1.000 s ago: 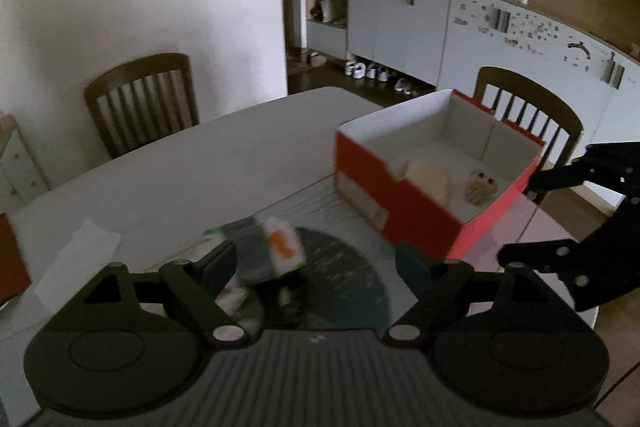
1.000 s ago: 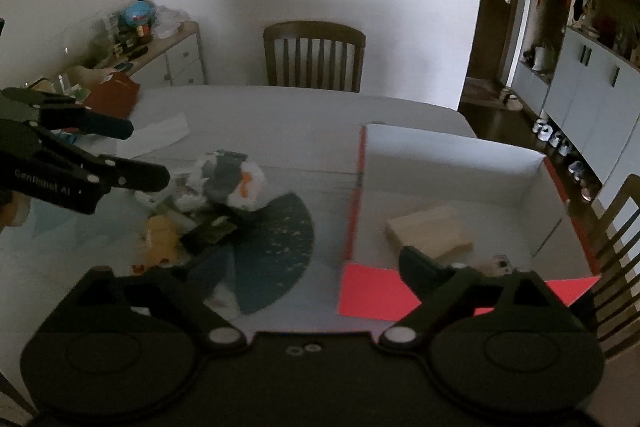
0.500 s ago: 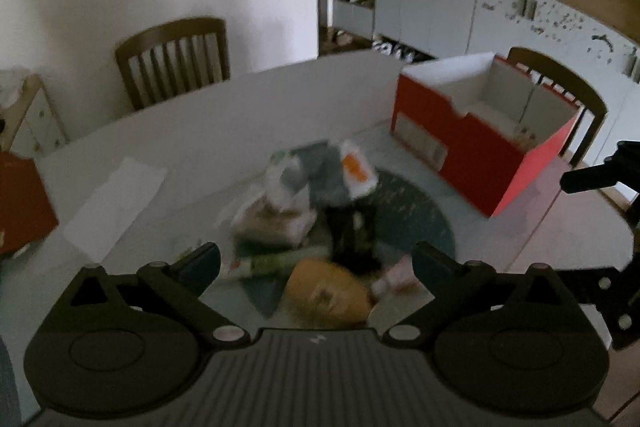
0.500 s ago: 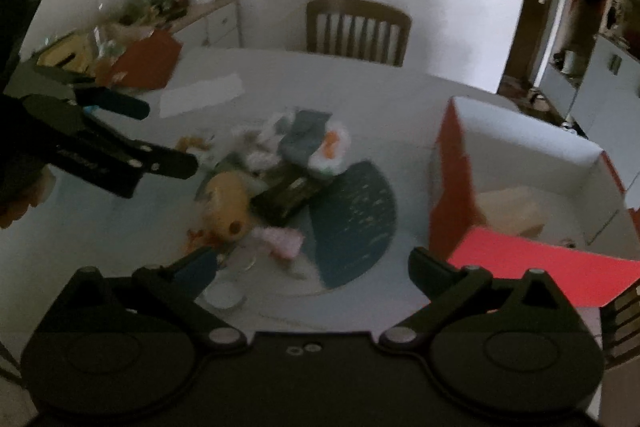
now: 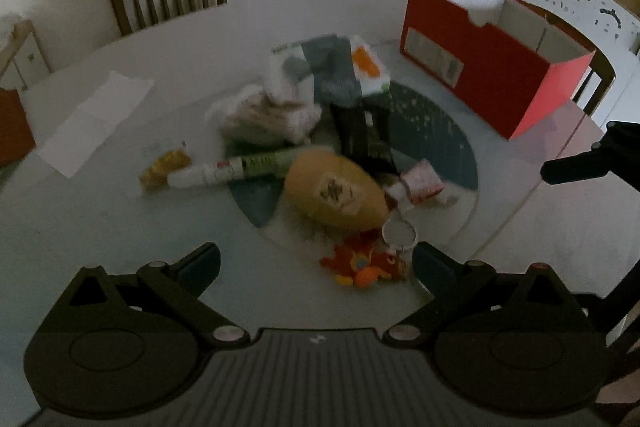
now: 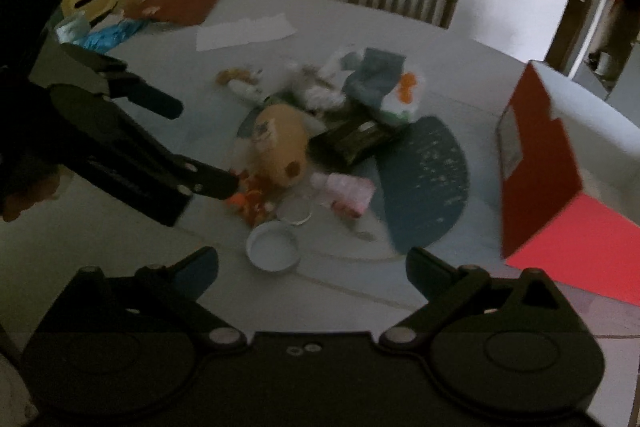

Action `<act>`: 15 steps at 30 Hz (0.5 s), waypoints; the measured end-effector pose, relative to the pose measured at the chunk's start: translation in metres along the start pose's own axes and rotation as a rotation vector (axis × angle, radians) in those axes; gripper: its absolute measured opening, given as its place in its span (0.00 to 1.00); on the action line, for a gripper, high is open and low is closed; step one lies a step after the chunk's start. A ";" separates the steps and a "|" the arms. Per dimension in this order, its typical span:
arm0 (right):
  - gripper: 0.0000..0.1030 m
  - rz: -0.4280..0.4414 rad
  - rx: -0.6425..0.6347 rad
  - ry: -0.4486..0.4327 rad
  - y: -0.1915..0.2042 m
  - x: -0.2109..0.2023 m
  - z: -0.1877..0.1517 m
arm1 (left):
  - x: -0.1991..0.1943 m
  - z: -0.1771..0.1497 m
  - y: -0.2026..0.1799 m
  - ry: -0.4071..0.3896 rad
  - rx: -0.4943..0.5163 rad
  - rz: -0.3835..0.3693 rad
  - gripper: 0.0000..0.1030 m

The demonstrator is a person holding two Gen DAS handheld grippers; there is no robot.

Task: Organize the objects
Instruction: 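Grasp the red plush toy with the left tool while the right tool grasps the white lid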

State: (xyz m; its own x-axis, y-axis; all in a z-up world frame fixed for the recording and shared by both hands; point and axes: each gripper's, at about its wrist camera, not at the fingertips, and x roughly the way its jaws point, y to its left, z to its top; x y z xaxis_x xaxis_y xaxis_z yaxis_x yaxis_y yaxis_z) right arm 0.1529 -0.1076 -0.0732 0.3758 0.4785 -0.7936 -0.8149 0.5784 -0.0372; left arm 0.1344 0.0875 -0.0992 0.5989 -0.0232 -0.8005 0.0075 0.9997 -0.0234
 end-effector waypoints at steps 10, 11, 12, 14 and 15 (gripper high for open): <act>0.81 0.034 -0.046 0.035 0.011 0.036 -0.003 | 0.020 -0.016 0.003 0.031 -0.024 -0.048 1.00; 0.80 0.039 -0.050 0.036 0.012 0.038 -0.003 | 0.021 -0.017 0.004 0.033 -0.026 -0.052 1.00; 0.77 0.044 -0.053 0.036 0.012 0.040 -0.004 | 0.022 -0.018 0.004 0.034 -0.027 -0.056 1.00; 0.74 0.048 -0.060 0.037 0.013 0.044 -0.004 | 0.024 -0.019 0.003 0.036 -0.028 -0.064 1.00; 0.73 0.051 -0.063 0.036 0.014 0.045 -0.004 | 0.024 -0.020 0.003 0.036 -0.028 -0.069 1.00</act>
State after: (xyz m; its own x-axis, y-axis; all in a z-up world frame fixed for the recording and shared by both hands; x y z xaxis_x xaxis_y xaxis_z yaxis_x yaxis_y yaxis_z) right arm 0.1570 -0.0804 -0.1118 0.3178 0.4815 -0.8168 -0.8592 0.5106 -0.0332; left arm 0.1327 0.0901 -0.1306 0.5683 -0.0924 -0.8176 0.0246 0.9951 -0.0954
